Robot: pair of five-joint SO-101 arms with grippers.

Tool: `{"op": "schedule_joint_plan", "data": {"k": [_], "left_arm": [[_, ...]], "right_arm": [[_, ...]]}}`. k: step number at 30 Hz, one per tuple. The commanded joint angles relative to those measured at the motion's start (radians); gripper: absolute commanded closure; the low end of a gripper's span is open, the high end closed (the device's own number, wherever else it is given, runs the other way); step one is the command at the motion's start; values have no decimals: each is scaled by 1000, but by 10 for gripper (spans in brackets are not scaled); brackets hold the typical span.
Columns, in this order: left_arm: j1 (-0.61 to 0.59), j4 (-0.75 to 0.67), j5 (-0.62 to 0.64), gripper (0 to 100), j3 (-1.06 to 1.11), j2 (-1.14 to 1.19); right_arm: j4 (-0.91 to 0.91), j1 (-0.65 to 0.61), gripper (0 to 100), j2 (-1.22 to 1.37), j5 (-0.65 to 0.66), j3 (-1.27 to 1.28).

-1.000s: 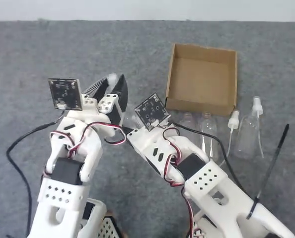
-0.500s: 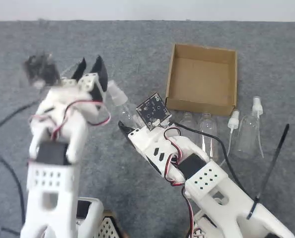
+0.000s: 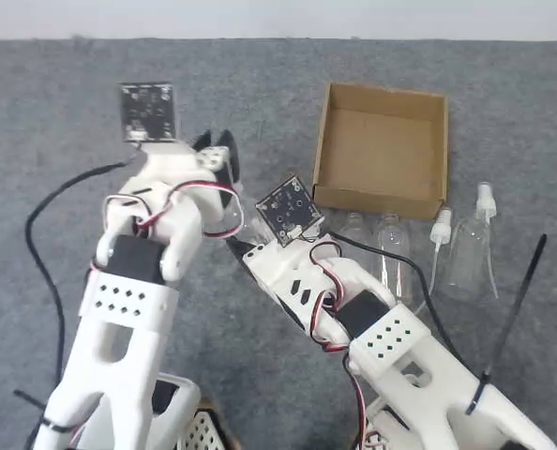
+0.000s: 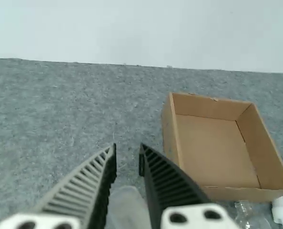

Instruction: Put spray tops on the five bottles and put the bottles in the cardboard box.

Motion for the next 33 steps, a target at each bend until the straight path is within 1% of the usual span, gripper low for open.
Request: {"op": "schedule_joint_plan", "data": {"k": [1,4,6,9,13,16,18,21,23,26,28,30,33], "left_arm": [[14,8,-5,935,-10,-55],[32,15,-5,935,-13,-57],[49,48,-5,935,-21,-57],[48,64,-5,935,-30,-58],[-9,64,-5,931,-45,-81],[-52,66,-5,926,-45,-169],[-72,78,-5,900,-39,-255],[-81,140,-5,871,-39,-371],[-81,207,-5,870,-35,-430],[-81,284,-5,870,28,-499],[-75,285,-9,867,108,-535],[-72,242,-61,866,189,-572],[-72,163,-127,865,311,-637]], "right_arm": [[2,10,993,-51,-11,-17],[2,10,993,-51,-11,-17],[2,13,993,-51,-11,-15],[4,15,993,-51,-11,-14],[2,15,993,-51,-11,-14],[2,16,993,-51,-11,-17],[1,16,993,-51,-11,-18],[4,16,993,-51,-11,-34],[5,39,993,-51,-9,-52],[8,130,993,-38,-9,-121],[58,189,993,-24,-9,-189],[127,222,993,1,-9,-278],[202,220,993,47,-9,-404]]}}
